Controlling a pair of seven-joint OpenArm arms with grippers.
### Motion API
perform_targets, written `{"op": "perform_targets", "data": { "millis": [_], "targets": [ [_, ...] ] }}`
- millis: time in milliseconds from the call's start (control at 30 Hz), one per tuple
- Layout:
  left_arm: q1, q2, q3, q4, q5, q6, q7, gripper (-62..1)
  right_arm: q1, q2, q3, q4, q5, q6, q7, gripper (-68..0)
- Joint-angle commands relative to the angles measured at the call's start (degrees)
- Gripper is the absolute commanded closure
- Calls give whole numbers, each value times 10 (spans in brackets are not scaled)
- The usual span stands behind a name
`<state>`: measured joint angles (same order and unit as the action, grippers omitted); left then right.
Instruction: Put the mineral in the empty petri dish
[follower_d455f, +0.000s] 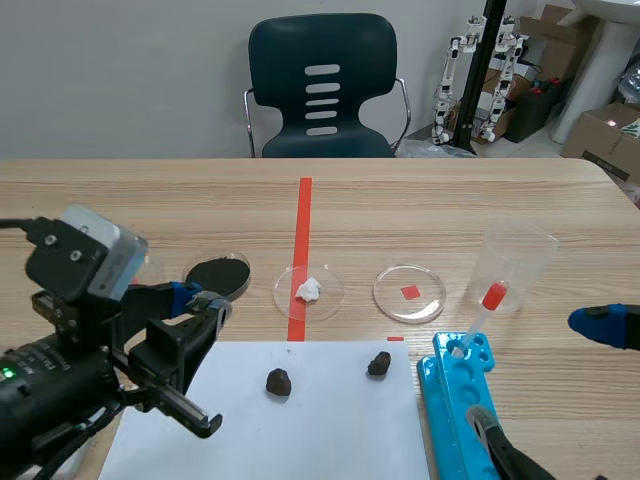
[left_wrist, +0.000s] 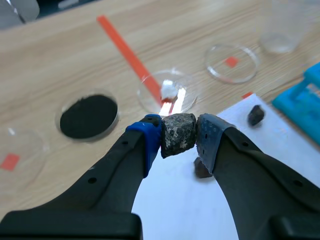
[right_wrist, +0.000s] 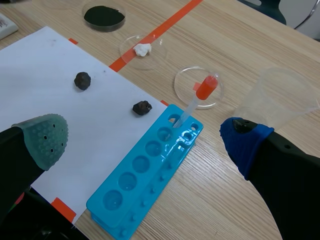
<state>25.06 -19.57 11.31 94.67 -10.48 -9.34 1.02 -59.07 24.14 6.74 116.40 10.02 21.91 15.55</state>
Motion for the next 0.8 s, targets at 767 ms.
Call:
{"op": "perform_targets", "data": {
  "millis": [767],
  "targets": [
    [-388, 67, -127, -372, 27, -3, 96, -116, 2, 0, 4, 3, 7, 1, 7, -647]
  ]
}}
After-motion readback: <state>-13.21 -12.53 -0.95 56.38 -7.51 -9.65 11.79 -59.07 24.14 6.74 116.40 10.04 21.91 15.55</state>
